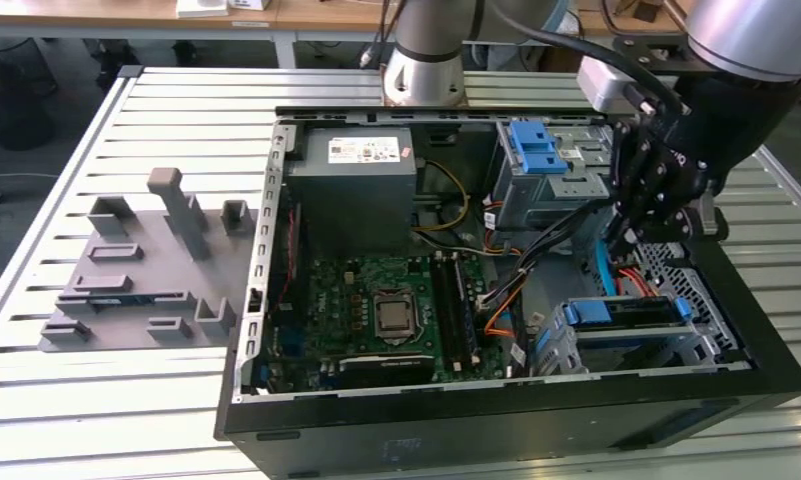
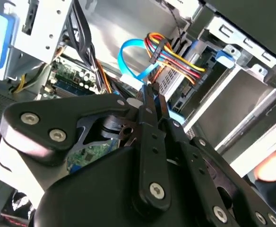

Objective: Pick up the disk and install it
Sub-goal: 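Insert the second disk wire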

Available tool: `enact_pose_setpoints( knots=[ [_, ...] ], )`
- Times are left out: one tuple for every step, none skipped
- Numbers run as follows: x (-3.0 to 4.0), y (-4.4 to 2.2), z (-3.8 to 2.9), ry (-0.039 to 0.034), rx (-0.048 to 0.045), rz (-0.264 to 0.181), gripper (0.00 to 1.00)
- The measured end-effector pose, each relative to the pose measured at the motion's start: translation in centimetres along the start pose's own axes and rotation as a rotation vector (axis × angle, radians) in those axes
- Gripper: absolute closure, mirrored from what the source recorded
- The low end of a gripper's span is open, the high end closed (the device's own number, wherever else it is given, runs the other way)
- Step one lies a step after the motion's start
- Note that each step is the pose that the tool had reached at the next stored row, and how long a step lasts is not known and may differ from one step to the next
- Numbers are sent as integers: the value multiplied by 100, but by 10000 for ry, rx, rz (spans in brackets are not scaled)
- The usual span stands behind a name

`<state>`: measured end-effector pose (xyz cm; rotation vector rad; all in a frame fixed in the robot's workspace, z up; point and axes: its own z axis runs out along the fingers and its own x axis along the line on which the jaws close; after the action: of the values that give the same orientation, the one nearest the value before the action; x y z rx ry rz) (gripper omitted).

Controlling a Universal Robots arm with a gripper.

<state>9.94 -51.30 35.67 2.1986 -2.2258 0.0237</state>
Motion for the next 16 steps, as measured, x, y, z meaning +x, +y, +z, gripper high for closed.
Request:
enact_pose_setpoints(
  knots=[
    [2,0,9,3,-1,0,84],
    [6,0,17,3,-1,-1,84],
    [16,0,26,5,-1,-1,84],
    [32,-1,39,4,-1,-1,84],
    [50,-1,52,3,-1,-1,84],
    [71,-1,63,2,-1,-1,84],
    [93,-2,74,3,-1,-1,84],
    [118,-2,84,3,-1,-1,84],
    [145,-2,95,3,-1,-1,84],
    [176,-2,105,2,-1,-1,84],
    [207,-3,114,2,-1,-1,84],
    [223,-3,119,2,-1,-1,84],
    [226,-3,121,1,0,0,84],
    [226,-3,120,2,-1,-1,84],
    [226,-3,120,2,-1,-1,84],
    [227,-3,120,3,-1,-1,84]
  ],
)
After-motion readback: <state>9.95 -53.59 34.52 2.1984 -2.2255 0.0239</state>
